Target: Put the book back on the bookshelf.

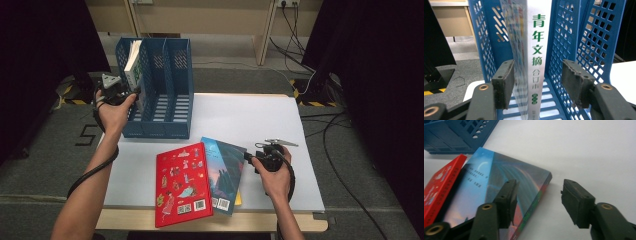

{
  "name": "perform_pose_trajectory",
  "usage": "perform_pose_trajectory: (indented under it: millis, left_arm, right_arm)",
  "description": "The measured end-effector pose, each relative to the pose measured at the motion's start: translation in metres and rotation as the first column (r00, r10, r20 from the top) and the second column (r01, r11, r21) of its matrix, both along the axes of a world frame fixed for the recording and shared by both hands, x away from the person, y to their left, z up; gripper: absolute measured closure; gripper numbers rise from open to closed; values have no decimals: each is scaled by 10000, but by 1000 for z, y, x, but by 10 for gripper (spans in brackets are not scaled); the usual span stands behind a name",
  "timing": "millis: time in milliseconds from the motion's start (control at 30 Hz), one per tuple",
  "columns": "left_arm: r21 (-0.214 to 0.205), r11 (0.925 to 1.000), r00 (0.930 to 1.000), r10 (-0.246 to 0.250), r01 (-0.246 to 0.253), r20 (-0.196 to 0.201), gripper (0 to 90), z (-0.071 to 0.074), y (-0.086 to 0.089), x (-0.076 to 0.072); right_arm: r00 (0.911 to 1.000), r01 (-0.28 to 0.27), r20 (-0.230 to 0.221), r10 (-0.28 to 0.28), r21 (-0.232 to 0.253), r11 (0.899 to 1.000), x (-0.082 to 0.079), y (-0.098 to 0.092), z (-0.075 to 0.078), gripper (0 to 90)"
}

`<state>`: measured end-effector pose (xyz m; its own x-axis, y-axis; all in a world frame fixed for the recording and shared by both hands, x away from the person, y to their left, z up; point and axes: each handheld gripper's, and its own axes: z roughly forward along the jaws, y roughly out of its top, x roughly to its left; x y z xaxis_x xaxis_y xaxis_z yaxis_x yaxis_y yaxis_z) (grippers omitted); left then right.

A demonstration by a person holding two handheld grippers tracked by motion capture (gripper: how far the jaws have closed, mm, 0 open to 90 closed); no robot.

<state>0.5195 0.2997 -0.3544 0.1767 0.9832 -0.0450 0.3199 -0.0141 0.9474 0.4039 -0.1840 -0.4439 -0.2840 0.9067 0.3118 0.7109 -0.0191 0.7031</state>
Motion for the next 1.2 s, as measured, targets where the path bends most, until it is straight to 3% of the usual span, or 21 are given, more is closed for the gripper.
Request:
perform_pose_trajectory:
  millis: [67, 233, 533, 833, 1200]
  left_arm:
    - [17, 10000, 10000, 6, -6, -11, 418, 0, 1, -2]
    - [-141, 9999, 10000, -49, 48, -63, 400, -1, 9, -19]
    - [-89, 9998, 9994, -184, 181, -304, 392, -10, 19, -39]
    - [-36, 9978, 9947, -666, 665, -785, 402, -25, 13, -63]
    - [14, 9939, 9881, -1092, 1100, -1080, 410, -41, 4, -85]
  right_arm:
    - [10000, 14, 41, -14, -49, 10000, 0, 0, 1, 431]
    - [9992, -56, -404, 62, 160, 9999, 1, 1, 6, 455]
    - [9986, -113, -521, 135, 429, 9990, 4, 3, 13, 492]
    - [9975, -233, -655, 270, 567, 9981, 8, 8, 15, 506]
    - [9964, -403, -720, 441, 545, 9977, 14, 17, 21, 506]
